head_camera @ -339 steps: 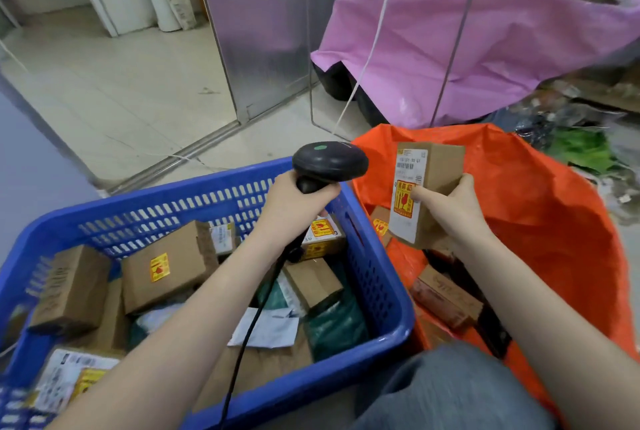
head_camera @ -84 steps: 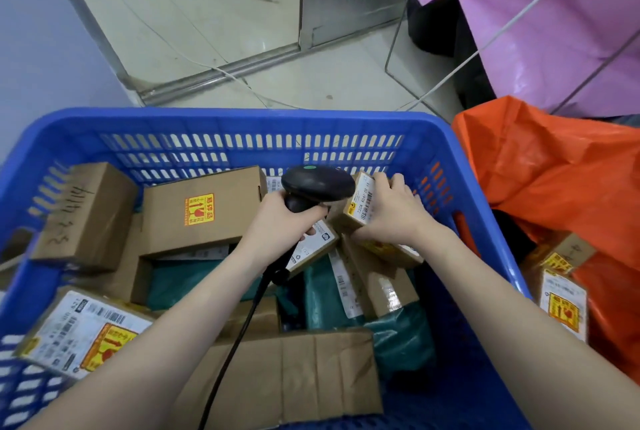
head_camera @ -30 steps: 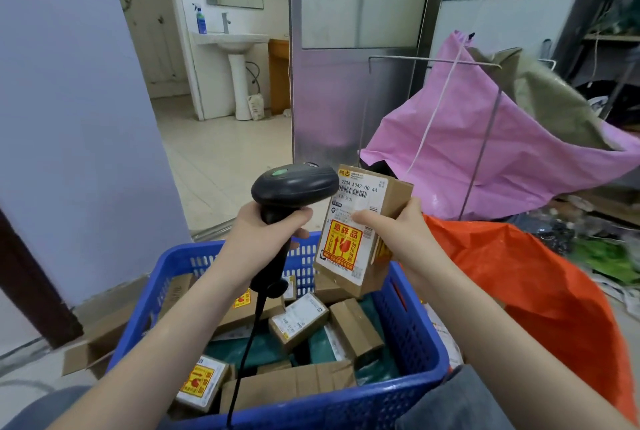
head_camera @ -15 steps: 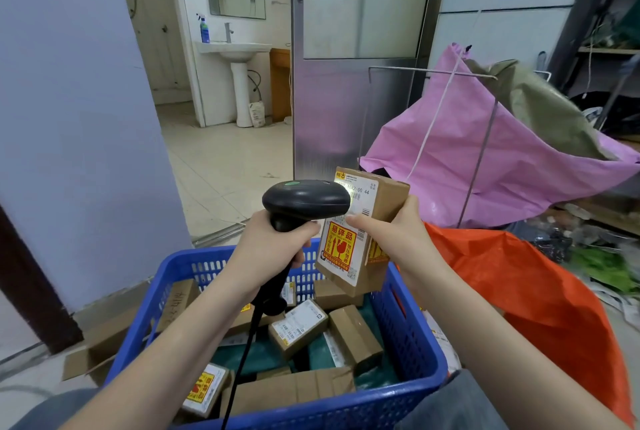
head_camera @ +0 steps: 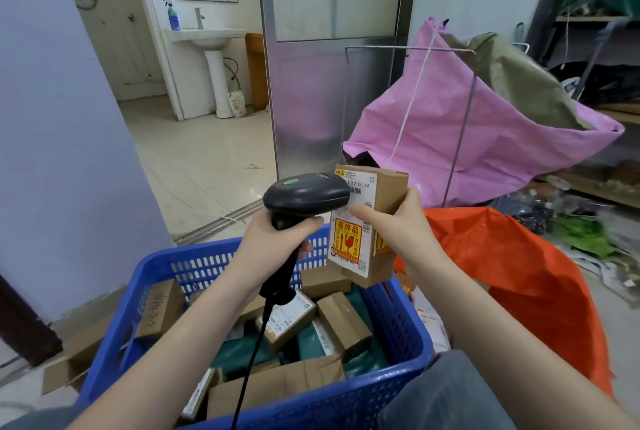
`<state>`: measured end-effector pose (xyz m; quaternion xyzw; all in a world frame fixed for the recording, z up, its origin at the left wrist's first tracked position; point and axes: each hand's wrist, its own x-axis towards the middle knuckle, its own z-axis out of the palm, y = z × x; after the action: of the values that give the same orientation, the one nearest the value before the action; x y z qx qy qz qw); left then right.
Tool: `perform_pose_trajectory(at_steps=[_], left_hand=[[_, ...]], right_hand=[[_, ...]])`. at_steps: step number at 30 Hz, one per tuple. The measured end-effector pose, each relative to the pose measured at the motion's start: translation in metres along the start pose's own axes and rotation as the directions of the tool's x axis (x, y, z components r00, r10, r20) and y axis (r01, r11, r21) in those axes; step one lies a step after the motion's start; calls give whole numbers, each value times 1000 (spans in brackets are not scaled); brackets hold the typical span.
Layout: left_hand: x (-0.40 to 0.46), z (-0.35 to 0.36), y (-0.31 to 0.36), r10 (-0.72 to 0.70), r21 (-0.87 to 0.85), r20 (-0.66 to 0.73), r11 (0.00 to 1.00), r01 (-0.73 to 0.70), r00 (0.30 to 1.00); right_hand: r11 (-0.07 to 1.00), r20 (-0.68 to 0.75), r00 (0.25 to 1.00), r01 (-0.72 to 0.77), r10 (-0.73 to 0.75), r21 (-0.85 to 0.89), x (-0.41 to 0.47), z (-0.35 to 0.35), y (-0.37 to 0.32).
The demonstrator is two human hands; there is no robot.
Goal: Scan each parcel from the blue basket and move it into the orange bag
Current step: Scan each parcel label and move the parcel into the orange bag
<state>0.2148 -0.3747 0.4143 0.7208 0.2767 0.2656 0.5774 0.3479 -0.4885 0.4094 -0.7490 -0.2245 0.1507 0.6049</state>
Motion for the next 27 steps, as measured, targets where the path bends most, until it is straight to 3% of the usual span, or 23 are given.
perform_pose_trajectory(at_steps=[6, 17, 27], left_hand=[[17, 47, -23, -39, 31, 39, 999, 37, 999], [57, 154, -84, -152, 21, 175, 988, 151, 973], [77, 204, -118, -229, 65, 266, 973, 220, 936]], right_hand=[[998, -79, 995, -66, 64, -23, 22, -45, 42], [894, -277, 896, -406, 348, -191, 62, -119, 176], [891, -288, 884, -423, 368, -163, 69, -129, 226]])
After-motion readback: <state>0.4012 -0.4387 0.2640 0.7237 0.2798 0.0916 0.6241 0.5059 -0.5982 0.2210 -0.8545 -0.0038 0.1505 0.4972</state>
